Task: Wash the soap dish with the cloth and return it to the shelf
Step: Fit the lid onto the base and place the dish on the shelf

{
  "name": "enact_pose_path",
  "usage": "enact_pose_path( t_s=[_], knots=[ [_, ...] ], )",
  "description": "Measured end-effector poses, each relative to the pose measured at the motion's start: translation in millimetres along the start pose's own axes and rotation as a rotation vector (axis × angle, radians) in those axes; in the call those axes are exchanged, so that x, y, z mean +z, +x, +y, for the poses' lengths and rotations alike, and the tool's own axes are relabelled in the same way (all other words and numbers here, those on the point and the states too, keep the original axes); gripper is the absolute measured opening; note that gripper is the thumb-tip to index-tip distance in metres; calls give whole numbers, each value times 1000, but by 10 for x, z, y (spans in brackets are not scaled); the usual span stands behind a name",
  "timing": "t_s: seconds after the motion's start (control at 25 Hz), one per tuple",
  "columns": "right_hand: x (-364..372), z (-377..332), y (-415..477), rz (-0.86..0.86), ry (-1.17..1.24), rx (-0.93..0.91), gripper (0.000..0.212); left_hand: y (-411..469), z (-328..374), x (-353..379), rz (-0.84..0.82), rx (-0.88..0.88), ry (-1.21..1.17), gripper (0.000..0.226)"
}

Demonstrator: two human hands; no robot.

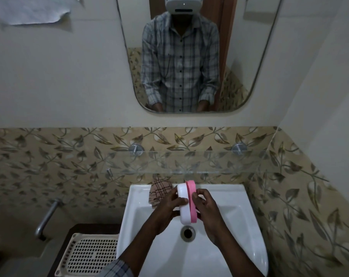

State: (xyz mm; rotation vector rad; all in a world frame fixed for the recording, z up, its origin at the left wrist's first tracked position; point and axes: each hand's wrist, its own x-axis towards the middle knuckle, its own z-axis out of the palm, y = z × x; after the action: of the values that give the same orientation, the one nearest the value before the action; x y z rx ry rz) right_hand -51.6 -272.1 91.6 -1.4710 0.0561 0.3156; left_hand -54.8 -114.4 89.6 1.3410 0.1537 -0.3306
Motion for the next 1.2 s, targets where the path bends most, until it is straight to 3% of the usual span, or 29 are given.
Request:
enact_pose_path(
  t_s=[0.24,0.68,0.88,1.08,1.2],
  knots=[
    [-19,25,82,-2,36,13,56,59,42,-96,-17,-5,39,58],
    [52,139,147,21,52,0,63,73,59,-151,-68,-6,80,51],
    [101,138,179,56,156,12,39,61,43,-57,-67,-11,27,53],
    [304,173,252,198,224,3,37,197,-153,111,64,-54,-89,90],
    [384,157,267,254,260,20,28,202,-107,118,58,-61,-139,67]
  ],
)
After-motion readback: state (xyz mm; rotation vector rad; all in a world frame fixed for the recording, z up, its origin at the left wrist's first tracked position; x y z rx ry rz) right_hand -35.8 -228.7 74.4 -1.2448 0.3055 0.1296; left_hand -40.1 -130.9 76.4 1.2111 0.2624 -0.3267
